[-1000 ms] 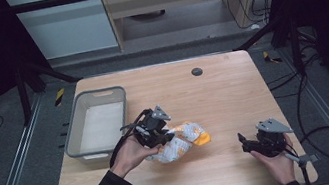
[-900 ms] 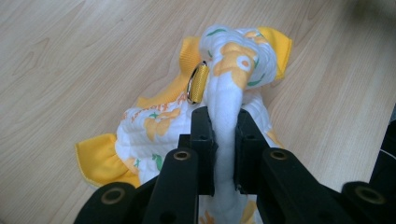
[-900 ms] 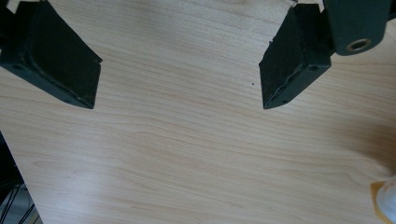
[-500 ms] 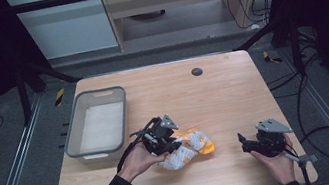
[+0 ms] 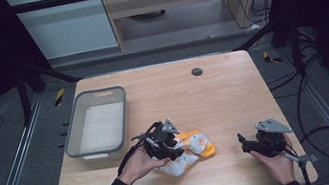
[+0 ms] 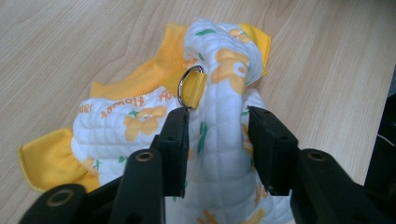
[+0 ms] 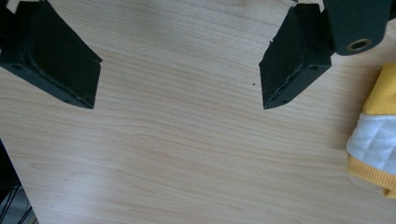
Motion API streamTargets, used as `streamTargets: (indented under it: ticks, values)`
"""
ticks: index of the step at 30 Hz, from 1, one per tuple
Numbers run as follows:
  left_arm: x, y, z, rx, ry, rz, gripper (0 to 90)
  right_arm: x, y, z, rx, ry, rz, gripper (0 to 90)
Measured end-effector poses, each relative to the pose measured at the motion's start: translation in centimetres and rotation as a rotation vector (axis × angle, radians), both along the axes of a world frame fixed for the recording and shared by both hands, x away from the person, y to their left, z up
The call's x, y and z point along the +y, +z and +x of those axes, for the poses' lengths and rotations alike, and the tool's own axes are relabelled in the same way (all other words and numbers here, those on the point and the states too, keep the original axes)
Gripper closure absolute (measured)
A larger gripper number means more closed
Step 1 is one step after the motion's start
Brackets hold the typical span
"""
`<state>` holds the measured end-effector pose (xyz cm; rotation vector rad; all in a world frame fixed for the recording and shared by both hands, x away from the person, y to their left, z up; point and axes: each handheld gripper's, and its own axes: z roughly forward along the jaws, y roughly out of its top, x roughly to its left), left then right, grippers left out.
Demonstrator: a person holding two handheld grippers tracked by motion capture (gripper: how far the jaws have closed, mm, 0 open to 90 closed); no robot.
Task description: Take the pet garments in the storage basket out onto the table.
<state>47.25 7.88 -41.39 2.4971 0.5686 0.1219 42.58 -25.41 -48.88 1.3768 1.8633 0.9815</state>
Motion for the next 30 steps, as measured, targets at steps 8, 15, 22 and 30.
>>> streamTargets:
  ticks: [8, 15, 22, 30]
  values:
    - [0.7, 0.6, -0.7, -0.005, 0.004, -0.040, 45.8, 0.0, 0.0, 0.0, 0.002, 0.000, 0.001, 12.3]
    - [1.6, 1.3, -1.4, -0.030, 0.005, -0.070, 38.3, 0.0, 0.0, 0.0, 0.002, 0.001, 0.000, 12.3]
    - [3.0, 1.8, -1.9, -0.064, 0.040, -0.111, 33.5, 0.0, 0.0, 0.0, 0.003, -0.001, 0.001, 12.2]
    - [5.1, 1.6, -2.4, -0.098, 0.101, -0.164, 31.1, 0.0, 0.0, 0.0, 0.004, 0.000, 0.002, 12.1]
